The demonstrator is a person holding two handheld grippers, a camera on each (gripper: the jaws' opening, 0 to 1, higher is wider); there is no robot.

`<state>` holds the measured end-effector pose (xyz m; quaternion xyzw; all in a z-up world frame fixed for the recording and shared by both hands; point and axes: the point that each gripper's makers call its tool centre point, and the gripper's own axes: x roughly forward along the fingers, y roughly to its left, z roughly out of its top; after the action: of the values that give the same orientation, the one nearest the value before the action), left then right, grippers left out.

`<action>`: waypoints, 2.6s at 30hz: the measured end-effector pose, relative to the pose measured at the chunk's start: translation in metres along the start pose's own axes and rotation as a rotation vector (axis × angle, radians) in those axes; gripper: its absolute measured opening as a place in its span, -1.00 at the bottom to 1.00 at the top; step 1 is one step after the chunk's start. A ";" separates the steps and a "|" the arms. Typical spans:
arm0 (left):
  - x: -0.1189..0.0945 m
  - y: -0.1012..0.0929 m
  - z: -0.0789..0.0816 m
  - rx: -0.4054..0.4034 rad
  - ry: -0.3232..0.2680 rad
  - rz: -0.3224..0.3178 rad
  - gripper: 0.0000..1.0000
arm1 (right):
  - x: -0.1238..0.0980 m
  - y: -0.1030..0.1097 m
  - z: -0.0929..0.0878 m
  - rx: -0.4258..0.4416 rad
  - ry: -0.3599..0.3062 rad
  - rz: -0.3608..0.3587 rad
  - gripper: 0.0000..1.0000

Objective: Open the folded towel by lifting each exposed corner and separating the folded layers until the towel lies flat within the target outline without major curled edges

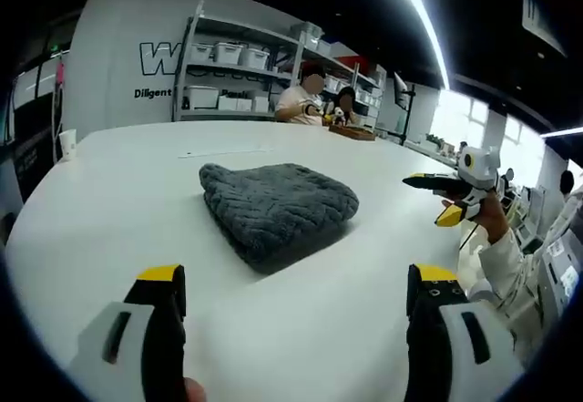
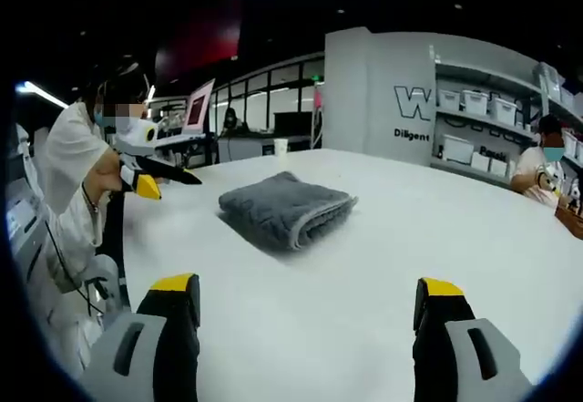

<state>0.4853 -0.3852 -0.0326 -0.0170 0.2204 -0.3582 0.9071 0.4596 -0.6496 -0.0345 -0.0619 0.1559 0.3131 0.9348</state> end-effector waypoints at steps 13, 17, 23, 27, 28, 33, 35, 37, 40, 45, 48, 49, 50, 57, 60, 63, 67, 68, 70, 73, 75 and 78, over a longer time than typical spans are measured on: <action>-0.001 -0.003 0.005 -0.016 -0.008 0.014 0.98 | -0.012 -0.008 -0.008 0.027 0.006 -0.004 0.95; -0.003 -0.004 0.005 -0.018 -0.013 0.017 0.98 | -0.014 -0.009 -0.008 0.029 0.005 -0.006 0.95; -0.006 -0.003 0.008 -0.026 -0.020 0.022 0.98 | -0.014 -0.007 -0.009 0.030 0.014 -0.001 0.96; -0.010 -0.002 0.009 -0.027 -0.026 0.030 0.98 | -0.014 -0.005 -0.010 0.029 0.018 0.004 0.96; -0.011 -0.003 0.010 -0.027 -0.029 0.031 0.98 | -0.015 -0.005 -0.010 0.029 0.017 0.005 0.96; -0.011 0.000 0.013 -0.027 -0.029 0.035 0.98 | -0.017 -0.005 -0.009 0.031 0.014 0.007 0.96; -0.010 0.001 0.014 -0.029 -0.031 0.037 0.98 | -0.018 -0.004 -0.008 0.029 0.012 0.007 0.96; -0.008 0.003 0.017 -0.026 -0.030 0.041 0.98 | -0.018 -0.004 -0.008 0.029 0.012 0.006 0.96; -0.006 0.006 0.022 -0.019 -0.031 0.042 0.98 | -0.020 -0.005 -0.008 0.028 0.011 0.004 0.96; -0.004 0.011 0.033 -0.011 -0.038 0.047 0.98 | -0.022 -0.006 -0.008 0.028 0.011 0.003 0.96; -0.002 0.012 0.040 -0.005 -0.045 0.040 0.98 | -0.023 -0.006 -0.008 0.027 0.013 0.003 0.96; -0.002 0.013 0.042 -0.007 -0.046 0.038 0.98 | -0.023 -0.006 -0.008 0.028 0.015 0.003 0.97; 0.000 0.013 0.044 -0.006 -0.047 0.037 0.98 | -0.023 -0.006 -0.008 0.029 0.015 0.002 0.97; 0.007 0.023 0.060 0.012 -0.045 0.033 0.98 | -0.027 -0.007 -0.006 0.029 0.009 0.000 0.96; 0.010 0.026 0.069 0.029 -0.046 0.031 0.98 | -0.028 -0.007 -0.005 0.027 0.009 0.000 0.96; 0.013 0.024 0.080 0.028 -0.061 0.014 0.98 | -0.029 -0.005 -0.006 0.021 0.014 0.003 0.96; 0.022 0.025 0.091 0.053 -0.059 0.014 0.98 | -0.029 -0.003 -0.004 0.017 0.012 0.009 0.96; 0.024 0.025 0.093 0.056 -0.058 0.012 0.98 | -0.030 -0.003 -0.003 0.018 0.010 0.010 0.96; 0.028 0.024 0.096 0.059 -0.059 0.003 0.98 | -0.031 -0.003 -0.002 0.018 0.008 0.010 0.96; 0.036 0.015 0.100 0.069 -0.060 -0.043 0.98 | -0.032 -0.003 -0.001 0.016 0.004 0.006 0.96; 0.041 0.016 0.103 0.080 -0.060 -0.044 0.98 | -0.032 -0.003 -0.001 0.015 0.004 0.007 0.95; 0.050 0.019 0.106 0.091 -0.056 -0.046 0.98 | -0.033 -0.004 -0.001 0.016 0.003 0.005 0.95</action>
<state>0.5733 -0.4169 0.0399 0.0090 0.1781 -0.3880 0.9042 0.4363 -0.6717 -0.0242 -0.0543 0.1599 0.3142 0.9342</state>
